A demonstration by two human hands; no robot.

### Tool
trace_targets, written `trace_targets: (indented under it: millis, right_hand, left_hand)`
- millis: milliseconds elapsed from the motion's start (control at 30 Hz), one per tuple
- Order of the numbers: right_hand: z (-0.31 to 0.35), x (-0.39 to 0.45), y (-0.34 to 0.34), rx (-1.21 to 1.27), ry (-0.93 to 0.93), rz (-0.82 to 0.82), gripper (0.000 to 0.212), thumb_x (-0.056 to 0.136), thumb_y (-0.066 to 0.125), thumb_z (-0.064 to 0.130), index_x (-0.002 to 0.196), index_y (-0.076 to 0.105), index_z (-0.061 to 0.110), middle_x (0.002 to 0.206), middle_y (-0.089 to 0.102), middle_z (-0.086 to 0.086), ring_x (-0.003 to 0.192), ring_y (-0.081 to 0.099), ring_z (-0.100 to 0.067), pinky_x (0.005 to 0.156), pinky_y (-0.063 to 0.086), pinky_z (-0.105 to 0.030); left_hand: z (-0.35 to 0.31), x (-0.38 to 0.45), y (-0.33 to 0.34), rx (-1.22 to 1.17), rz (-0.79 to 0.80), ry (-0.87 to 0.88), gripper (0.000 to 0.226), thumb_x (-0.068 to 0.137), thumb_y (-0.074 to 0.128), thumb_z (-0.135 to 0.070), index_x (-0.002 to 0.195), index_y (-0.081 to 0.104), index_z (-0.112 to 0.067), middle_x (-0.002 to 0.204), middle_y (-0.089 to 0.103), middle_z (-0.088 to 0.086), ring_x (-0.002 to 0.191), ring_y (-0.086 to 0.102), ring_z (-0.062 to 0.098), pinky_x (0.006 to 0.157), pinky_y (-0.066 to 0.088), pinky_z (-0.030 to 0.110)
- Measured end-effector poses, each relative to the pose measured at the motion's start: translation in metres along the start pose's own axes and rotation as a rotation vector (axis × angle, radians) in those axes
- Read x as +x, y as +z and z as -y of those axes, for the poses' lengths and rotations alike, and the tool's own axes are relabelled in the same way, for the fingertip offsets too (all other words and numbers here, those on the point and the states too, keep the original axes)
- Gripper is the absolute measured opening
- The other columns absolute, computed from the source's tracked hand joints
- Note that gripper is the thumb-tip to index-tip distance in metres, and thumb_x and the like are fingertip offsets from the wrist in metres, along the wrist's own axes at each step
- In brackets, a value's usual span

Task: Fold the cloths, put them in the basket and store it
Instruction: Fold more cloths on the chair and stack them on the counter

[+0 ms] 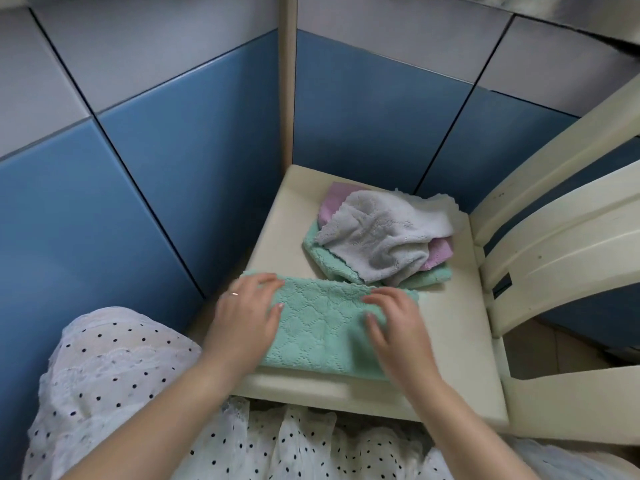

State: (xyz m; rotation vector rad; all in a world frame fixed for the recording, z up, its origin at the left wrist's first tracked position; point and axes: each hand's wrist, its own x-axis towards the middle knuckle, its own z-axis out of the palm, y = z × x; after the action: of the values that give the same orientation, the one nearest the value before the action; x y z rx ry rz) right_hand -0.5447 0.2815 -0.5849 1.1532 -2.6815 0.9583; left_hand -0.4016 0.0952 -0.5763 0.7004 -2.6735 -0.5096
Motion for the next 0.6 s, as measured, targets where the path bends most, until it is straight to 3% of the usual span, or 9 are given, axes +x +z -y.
trace_targets:
  millis: [133,200,300,433,500,600]
  right_hand:
    - [0.025,-0.010,0.046,-0.141,-0.163,0.149,0.038,0.084,0.043,0.027,0.112,0.065,0.014,0.120,0.064,-0.010,0.112,0.060,-0.028,0.091,0.049,-0.043]
    - [0.024,-0.013,0.053,-0.236,-0.165,0.219,0.042,0.087,0.041,0.032,0.120,0.063,0.017,0.126,0.062,-0.006,0.119,0.057,-0.025,0.094,0.047,-0.049]
    - [0.011,-0.018,0.050,-0.357,-0.181,0.282,0.046,0.090,0.036,0.041,0.126,0.058,0.023,0.135,0.056,-0.003,0.126,0.051,-0.022,0.105,0.039,-0.045]
    - [-0.012,-0.024,0.032,-0.459,-0.128,0.353,0.054,0.096,0.020,0.051,0.133,0.050,0.025,0.142,0.048,-0.002,0.131,0.045,-0.020,0.107,0.020,-0.040]
    - [-0.023,-0.029,0.020,-0.483,-0.070,0.367,0.060,0.096,0.012,0.053,0.135,0.048,0.026,0.142,0.048,-0.001,0.132,0.043,-0.019,0.107,0.019,-0.038]
    - [-0.032,-0.033,0.008,-0.523,-0.027,0.354,0.059,0.096,0.016,0.053,0.133,0.052,0.024,0.139,0.051,-0.002,0.128,0.049,-0.021,0.104,0.024,-0.036]
  left_hand:
    - [-0.032,-0.006,0.035,0.110,0.256,0.098,0.057,0.086,0.024,-0.026,0.133,0.051,-0.008,0.139,0.051,0.005,0.133,0.043,0.023,0.110,0.025,0.043]
    - [-0.032,-0.010,0.046,0.203,0.313,0.085,0.056,0.084,0.027,-0.026,0.131,0.053,-0.009,0.138,0.052,0.005,0.131,0.045,0.021,0.108,0.026,0.042]
    - [-0.024,-0.011,0.048,0.302,0.315,0.065,0.054,0.087,0.031,-0.035,0.126,0.059,-0.010,0.135,0.055,0.005,0.128,0.049,0.020,0.110,0.034,0.041]
    - [-0.010,-0.015,0.046,0.311,0.334,0.070,0.073,0.092,0.000,-0.053,0.146,0.027,-0.011,0.155,0.020,0.002,0.145,0.012,0.018,0.113,0.000,0.038]
    - [-0.006,-0.015,0.043,0.310,0.302,0.078,0.080,0.089,-0.011,-0.056,0.149,0.017,-0.012,0.157,0.011,0.002,0.143,-0.003,0.014,0.113,-0.008,0.035]
    - [-0.005,-0.014,0.041,0.289,0.326,0.056,0.080,0.083,-0.010,-0.054,0.150,0.006,-0.014,0.158,-0.002,0.000,0.142,-0.013,0.013,0.114,-0.015,0.032]
